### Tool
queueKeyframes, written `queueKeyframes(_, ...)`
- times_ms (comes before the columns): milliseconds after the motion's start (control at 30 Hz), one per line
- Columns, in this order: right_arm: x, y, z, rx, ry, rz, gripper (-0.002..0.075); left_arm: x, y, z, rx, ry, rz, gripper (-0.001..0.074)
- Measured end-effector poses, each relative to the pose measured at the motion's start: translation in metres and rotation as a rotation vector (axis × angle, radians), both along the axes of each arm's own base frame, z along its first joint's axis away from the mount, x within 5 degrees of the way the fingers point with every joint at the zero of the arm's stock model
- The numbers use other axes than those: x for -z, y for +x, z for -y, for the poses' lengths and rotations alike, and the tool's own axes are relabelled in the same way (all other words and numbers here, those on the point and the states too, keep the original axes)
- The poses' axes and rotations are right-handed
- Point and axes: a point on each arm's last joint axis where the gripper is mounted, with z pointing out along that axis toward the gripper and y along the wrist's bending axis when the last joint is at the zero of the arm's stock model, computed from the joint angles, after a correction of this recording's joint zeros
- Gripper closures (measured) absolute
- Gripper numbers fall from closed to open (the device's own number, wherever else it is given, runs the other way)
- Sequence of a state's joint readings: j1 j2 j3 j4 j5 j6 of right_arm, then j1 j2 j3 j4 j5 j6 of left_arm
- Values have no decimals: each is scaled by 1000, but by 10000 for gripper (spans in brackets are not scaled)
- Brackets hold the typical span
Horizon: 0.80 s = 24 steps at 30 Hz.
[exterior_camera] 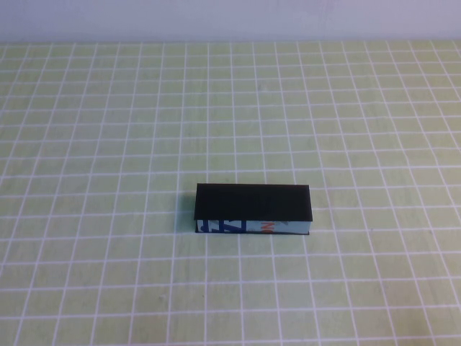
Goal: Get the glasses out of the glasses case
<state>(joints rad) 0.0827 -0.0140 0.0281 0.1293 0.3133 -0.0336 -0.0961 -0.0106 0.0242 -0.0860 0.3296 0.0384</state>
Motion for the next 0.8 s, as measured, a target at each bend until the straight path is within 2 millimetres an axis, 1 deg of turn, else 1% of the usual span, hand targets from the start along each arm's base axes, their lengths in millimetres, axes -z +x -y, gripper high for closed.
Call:
queueKeyframes(67,0,0,0,0,0,0,743,-1,0,2,3,-57,0,739)
queueKeyframes(133,0,0,0,0,0,0,743,-3,0,4,5,-170,12,739)
queueKeyframes(300,0,0,0,0,0,0,743,-16,2,7,-19,-591,86,739)
queueKeyframes(367,0,0,0,0,0,0,743,-20,2,6,-37,-681,116,739)
queueKeyframes(500,0,0,0,0,0,0,743,-23,2,4,-53,-746,139,739)
queueKeyframes(567,0,0,0,0,0,0,743,-21,2,6,-40,-758,108,739)
queueKeyframes(633,0,0,0,0,0,0,743,-22,2,11,-11,-752,34,739)
queueKeyframes(700,0,0,0,0,0,0,743,-31,3,17,34,-704,-64,739)
queueKeyframes(800,0,0,0,0,0,0,743,-52,10,26,104,-577,-218,739)
